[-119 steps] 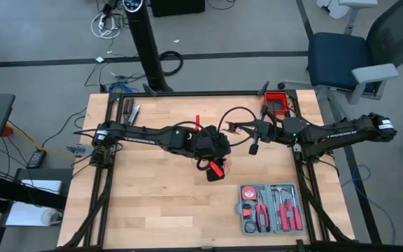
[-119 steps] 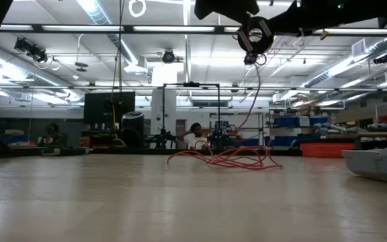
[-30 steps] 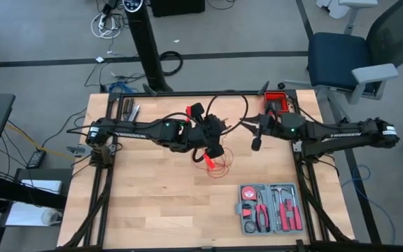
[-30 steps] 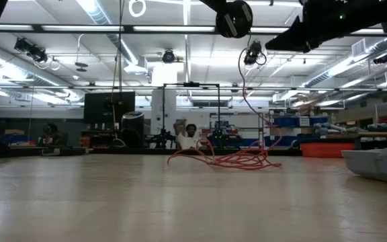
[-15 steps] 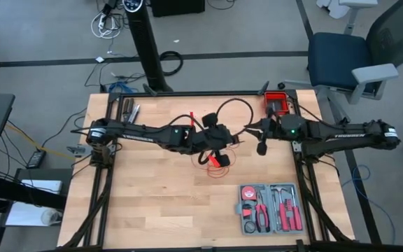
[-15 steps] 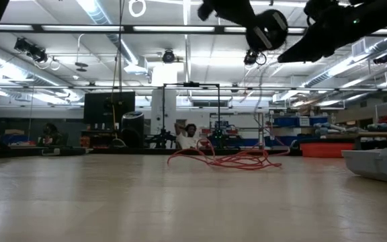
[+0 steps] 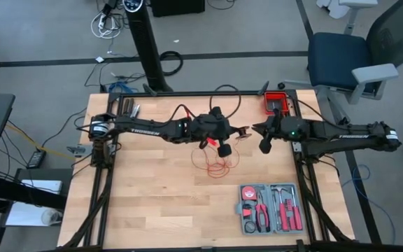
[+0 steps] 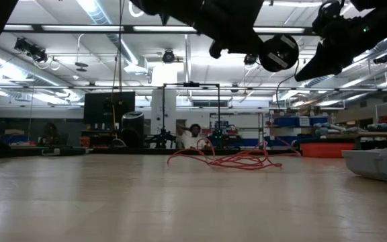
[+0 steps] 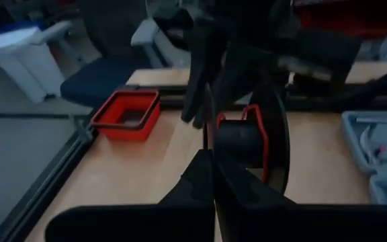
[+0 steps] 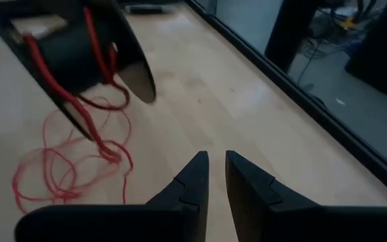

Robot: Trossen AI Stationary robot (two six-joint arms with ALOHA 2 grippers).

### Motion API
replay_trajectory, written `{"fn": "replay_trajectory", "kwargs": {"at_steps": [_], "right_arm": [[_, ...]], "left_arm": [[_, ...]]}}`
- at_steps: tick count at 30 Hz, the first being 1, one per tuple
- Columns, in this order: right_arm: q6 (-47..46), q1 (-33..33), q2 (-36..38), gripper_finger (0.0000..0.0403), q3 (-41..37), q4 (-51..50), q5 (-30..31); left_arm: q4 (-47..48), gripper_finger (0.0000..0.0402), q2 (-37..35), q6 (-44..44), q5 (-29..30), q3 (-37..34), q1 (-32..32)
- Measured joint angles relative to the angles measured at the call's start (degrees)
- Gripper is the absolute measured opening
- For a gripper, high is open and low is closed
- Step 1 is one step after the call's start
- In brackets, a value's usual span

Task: Coil cords
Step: Coil the wire

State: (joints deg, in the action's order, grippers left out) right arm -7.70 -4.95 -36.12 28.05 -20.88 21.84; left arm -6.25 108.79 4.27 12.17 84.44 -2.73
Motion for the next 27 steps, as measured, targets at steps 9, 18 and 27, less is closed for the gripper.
{"fn": "replay_trajectory", "kwargs": {"at_steps": [9, 18, 27], "right_arm": [[-3.8, 4.0, -2.4, 0.005, 0.0, 1.5, 4.5], [-7.2, 7.8, -11.8, 0.005, 0.0, 3.7, 4.3], [0.7, 13.0, -18.3, 0.005, 0.0, 22.4, 13.4]], "left_arm": [[-8.4, 0.0, -1.3, -0.2, -5.1, -5.9, -2.2], [-19.2, 0.0, -6.2, -3.1, -9.2, -15.6, -3.3], [-36.7, 0.0, -11.4, -8.0, -8.3, -27.0, -3.7]]}}
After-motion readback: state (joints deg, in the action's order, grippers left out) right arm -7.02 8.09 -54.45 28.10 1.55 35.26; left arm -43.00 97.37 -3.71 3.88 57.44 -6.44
